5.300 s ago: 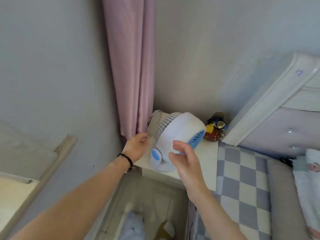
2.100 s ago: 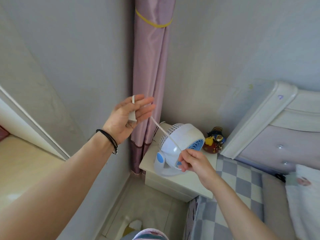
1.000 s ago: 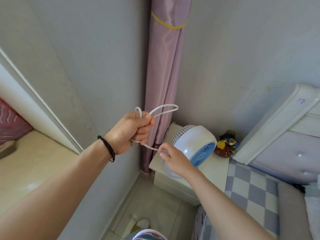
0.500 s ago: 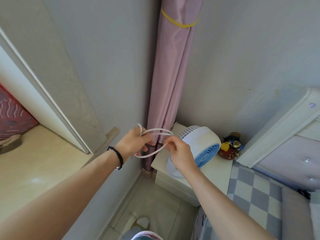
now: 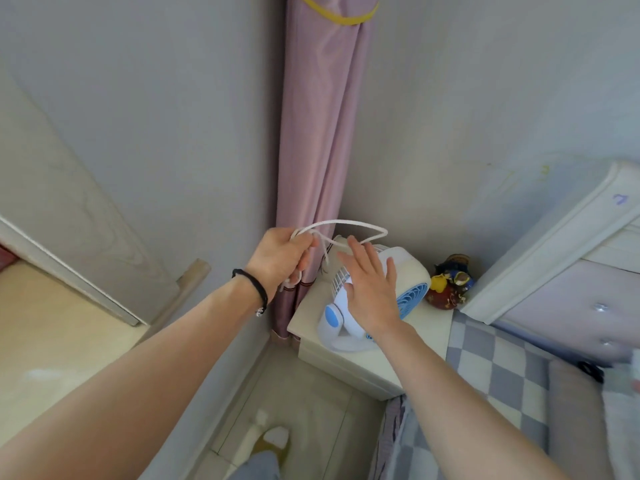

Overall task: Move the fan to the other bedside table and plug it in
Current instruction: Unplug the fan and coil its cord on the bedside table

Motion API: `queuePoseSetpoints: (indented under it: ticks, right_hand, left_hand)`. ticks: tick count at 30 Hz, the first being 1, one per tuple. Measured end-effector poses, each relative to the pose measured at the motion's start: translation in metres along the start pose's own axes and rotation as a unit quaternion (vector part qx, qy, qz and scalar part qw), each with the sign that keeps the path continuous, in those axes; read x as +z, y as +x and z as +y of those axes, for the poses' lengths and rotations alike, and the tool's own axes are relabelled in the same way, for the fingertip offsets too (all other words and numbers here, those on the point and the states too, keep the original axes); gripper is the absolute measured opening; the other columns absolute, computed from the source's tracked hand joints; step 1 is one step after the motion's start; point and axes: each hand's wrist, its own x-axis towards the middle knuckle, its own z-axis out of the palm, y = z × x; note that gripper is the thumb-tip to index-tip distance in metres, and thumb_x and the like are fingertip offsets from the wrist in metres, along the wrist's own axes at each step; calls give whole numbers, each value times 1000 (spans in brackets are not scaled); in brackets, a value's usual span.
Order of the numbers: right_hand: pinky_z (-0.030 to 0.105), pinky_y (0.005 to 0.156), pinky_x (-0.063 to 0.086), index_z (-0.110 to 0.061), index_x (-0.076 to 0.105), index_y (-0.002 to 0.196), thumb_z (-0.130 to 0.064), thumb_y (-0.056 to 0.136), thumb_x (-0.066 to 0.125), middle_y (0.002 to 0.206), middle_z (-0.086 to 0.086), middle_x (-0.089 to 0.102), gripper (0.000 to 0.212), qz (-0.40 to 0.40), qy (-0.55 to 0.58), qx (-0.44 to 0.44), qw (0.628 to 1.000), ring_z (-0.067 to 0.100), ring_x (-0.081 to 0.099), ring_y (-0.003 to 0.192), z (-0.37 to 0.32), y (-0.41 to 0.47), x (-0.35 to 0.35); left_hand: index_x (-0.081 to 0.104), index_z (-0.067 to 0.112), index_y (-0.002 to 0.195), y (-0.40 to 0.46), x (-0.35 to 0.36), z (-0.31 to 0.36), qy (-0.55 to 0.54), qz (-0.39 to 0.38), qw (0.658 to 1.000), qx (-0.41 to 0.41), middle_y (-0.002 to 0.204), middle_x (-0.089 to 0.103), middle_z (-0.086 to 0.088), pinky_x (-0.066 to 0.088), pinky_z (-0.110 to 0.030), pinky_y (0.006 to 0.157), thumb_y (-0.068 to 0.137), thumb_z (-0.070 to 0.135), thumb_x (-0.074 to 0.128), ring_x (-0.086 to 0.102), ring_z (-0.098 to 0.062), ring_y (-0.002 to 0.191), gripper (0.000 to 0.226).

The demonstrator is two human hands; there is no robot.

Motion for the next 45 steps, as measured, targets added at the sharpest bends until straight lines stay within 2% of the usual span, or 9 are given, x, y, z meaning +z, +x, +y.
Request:
queuePoseSetpoints:
  ticks: [3,8,14,24,28,33,37,40,45]
  right_hand:
    - [63,103,29,-27,10,148,-7,66,79,160,9,13,109,-46,-86,26,995,35,25,143,18,-9,24]
    - [53,115,10,-30,0,150,-5,91,52,158,8,-20,82,-139,-105,64,983,28,-22,144,50,-32,37]
    - [48,116,11,-28,10,150,11,83,49,157,5,-21,87,-110,-45,67,991,28,-21,145,47,-40,32]
    - [46,118,13,-29,9,150,0,90,49,159,6,-19,77,-170,-20,79,982,27,-20,145,46,-39,17]
    - [45,117,13,-24,16,150,-21,95,48,161,1,9,63,-120,141,141,973,21,6,148,33,-26,-6]
    - [25,113,18,-20,10,151,-17,89,56,159,-6,16,77,72,474,139,866,12,18,145,-3,4,-74]
    - [21,105,26,-20,27,146,-21,92,52,148,-7,35,59,37,470,105,875,11,31,139,-14,17,-97]
    - [22,80,38,-13,54,117,-22,93,49,118,-1,57,26,-3,438,133,889,16,53,109,-11,10,-83]
    - [27,108,26,-20,23,147,-17,92,52,151,-3,27,62,48,505,150,849,14,27,139,-21,6,-81]
  left_hand:
    - [54,13,67,12,5,13,-11,49,998,36,27,39,7,25,-12,31,92,12,40,27,-4,24,28]
    - [53,11,69,25,8,47,-12,65,994,90,26,39,8,24,-12,32,91,9,39,28,-4,23,27]
    - [52,11,66,25,23,82,23,57,987,151,30,39,8,25,-13,32,90,9,39,29,-4,25,27]
    - [52,17,70,-18,48,137,47,30,958,283,29,40,10,26,-14,34,92,12,38,33,-3,30,27]
    - [53,17,69,-31,50,158,53,25,956,289,28,40,9,25,-15,34,91,11,38,31,-3,28,28]
    - [54,15,71,-48,51,139,49,-2,966,255,28,40,8,26,-15,34,92,11,38,30,-4,28,26]
    - [56,14,73,-59,45,134,34,-12,968,249,29,39,7,27,-17,35,92,13,39,29,-4,29,25]
    - [56,15,72,-65,33,134,13,-4,968,251,30,36,8,27,-16,35,93,13,40,28,-4,29,26]
    - [57,15,73,-77,9,134,16,-5,967,253,30,35,9,27,-15,34,93,14,39,29,-5,29,27]
